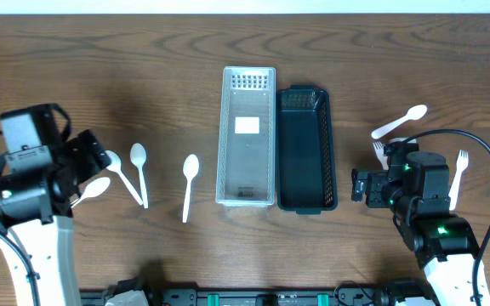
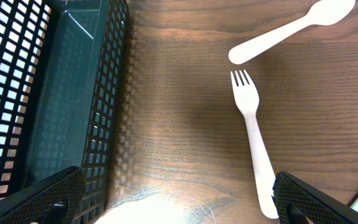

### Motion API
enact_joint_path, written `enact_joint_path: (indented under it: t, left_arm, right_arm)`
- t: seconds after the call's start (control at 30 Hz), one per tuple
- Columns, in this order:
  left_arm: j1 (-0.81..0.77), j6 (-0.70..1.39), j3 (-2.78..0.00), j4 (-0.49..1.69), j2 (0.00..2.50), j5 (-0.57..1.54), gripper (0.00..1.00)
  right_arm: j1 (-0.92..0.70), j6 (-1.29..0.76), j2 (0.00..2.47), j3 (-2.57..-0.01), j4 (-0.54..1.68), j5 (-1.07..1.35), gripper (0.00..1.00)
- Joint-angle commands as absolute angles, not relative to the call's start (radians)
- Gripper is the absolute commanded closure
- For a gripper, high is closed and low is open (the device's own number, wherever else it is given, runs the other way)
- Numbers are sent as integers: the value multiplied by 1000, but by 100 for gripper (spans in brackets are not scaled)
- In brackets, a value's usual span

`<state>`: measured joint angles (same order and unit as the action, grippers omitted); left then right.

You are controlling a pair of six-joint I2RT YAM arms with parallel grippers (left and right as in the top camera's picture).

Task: Pack container
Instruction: 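Move the left gripper over the leftmost white spoon and grasp it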

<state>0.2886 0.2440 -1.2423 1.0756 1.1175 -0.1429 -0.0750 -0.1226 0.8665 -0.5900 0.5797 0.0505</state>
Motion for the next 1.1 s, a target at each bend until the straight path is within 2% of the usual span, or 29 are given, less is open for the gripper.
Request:
enact_joint_path:
  t: [0.0,0.17,0.27,0.53,0.83,1.07]
  left_arm:
    - [352,401,-1260,1108,1129,-159,2]
    - [485,958,-1212,1159,1152,-121,2]
    - [517,1151,-1168,1150,1180,-97,2]
    - [527,1261,-1070,971,1343,-98,2]
    - [527,1424,-1071,917,1548,-97,2]
    - [546,1449,-1071,881,1647,-97,2]
  right_arm:
    - [-64,-134,866,-610,580,57,1]
    - [-64,-135,866,-610,581,57,1]
    - [-64,-135,866,-610,581,57,1]
    - [-64,-135,866,-610,583,57,1]
    - [-64,-135,866,-610,598,57,1]
    - [-64,-134,866,-610,599,57,1]
